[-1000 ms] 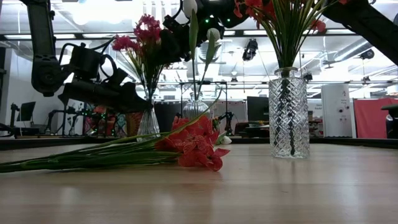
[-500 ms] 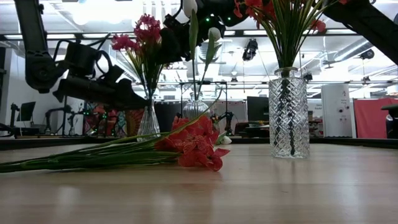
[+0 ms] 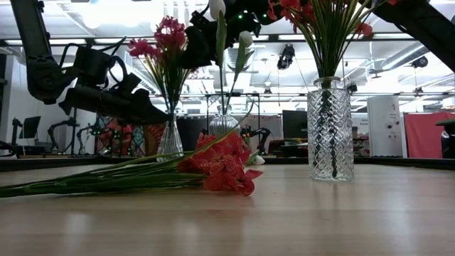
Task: Sort flowers into vase by color
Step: Put the orange sprig flower into the bottom right transparent glass vase
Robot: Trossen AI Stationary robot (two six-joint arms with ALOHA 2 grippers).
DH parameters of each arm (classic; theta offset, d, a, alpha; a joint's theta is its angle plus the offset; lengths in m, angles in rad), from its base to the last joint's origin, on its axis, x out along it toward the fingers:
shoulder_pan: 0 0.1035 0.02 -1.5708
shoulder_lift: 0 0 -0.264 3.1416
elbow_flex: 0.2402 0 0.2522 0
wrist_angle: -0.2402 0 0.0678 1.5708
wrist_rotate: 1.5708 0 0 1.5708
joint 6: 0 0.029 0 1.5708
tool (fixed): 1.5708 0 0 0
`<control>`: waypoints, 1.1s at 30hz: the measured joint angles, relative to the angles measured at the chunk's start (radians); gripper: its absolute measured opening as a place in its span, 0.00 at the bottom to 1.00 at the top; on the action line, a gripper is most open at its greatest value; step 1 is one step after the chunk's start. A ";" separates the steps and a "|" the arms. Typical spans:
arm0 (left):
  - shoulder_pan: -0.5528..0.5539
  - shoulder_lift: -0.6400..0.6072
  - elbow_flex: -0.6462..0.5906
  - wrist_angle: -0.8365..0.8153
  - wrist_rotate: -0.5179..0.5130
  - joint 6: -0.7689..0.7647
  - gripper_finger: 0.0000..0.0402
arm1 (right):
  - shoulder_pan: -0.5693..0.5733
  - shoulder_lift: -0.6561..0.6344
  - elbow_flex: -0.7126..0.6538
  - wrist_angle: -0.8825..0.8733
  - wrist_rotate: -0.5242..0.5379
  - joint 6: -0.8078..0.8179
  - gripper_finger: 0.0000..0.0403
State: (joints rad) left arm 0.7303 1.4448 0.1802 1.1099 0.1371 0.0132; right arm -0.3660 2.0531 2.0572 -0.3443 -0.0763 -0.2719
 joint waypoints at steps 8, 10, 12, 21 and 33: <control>0.000 0.000 0.000 -0.001 0.000 0.000 0.60 | 0.006 -0.007 0.000 -0.022 0.019 0.011 0.49; 0.000 0.000 0.000 -0.001 0.000 0.000 0.60 | 0.008 -0.009 0.000 -0.026 0.041 0.005 0.49; 0.000 0.000 0.000 -0.001 0.000 0.000 0.60 | 0.010 -0.014 0.000 -0.030 0.052 0.000 0.49; 0.000 0.000 0.000 0.000 0.000 0.004 0.60 | 0.020 -0.021 0.099 -0.167 0.054 0.001 0.49; 0.000 -0.003 0.000 0.000 0.002 0.021 0.60 | 0.033 -0.021 0.297 -0.381 0.054 0.028 0.49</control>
State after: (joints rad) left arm 0.7303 1.4421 0.1802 1.1097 0.1393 0.0340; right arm -0.3332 2.0319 2.3544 -0.7253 -0.0221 -0.2440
